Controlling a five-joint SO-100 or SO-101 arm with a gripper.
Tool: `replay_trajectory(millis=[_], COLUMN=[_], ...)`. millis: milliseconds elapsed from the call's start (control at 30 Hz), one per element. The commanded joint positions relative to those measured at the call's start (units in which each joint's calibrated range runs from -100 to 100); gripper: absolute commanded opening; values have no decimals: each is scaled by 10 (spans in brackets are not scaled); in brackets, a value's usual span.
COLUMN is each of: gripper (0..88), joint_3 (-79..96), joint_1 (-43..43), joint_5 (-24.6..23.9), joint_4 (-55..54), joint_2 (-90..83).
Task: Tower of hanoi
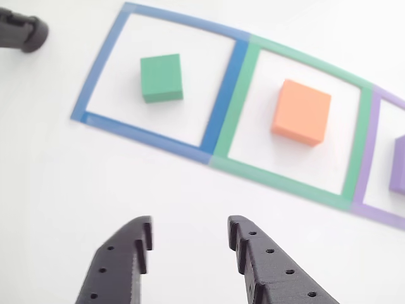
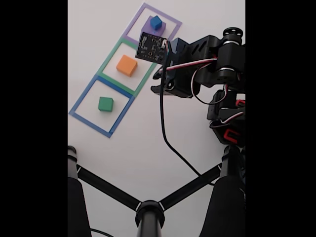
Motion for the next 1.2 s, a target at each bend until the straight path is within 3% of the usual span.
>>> replay_trajectory(millis=[0, 600, 1167], gripper=[236, 342, 356], joint_3=[65, 486, 532], joint_1=[-10, -16, -6], joint_5=[0, 0, 0], joint_4=[-90, -723, -1147], joint_2=[-26, 17, 359])
